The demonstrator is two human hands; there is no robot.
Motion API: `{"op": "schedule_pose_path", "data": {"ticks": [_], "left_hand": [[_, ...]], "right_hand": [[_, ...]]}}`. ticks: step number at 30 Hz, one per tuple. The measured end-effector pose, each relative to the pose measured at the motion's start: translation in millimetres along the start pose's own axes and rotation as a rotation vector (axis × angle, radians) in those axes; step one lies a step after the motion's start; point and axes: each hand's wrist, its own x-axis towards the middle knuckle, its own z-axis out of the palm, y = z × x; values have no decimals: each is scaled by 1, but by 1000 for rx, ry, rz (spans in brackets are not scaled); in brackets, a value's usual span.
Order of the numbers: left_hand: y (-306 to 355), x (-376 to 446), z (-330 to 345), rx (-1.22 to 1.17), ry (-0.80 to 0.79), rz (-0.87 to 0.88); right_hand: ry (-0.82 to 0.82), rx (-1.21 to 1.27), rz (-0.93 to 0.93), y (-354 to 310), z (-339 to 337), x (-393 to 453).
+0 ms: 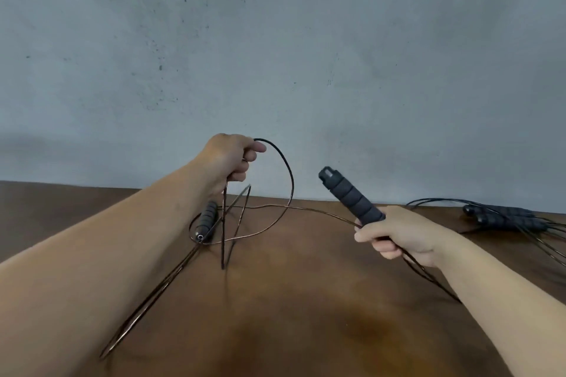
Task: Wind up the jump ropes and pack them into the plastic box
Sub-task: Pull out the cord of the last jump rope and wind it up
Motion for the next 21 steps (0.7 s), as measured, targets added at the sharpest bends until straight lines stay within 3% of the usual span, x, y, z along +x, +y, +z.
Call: {"op": "schedule_pose_path", "data": {"ticks": [6,9,11,17,21], "left_hand": [[-14,7,-35,49,137,-46],[-17,8,-43,65,170,-45],[-18,9,-45,76,167,-56],[-3,6,-28,6,45,56],[16,-6,-10,-13,-49,170]], "right_hand": [[-29,302,-174,-31,-30,-18],[40,359,-238,-45,-32,-16],[86,269,-232,-54,-31,-16],[165,-363,-78,-70,8,4],[94,-445,12,-74,41,20]]}}
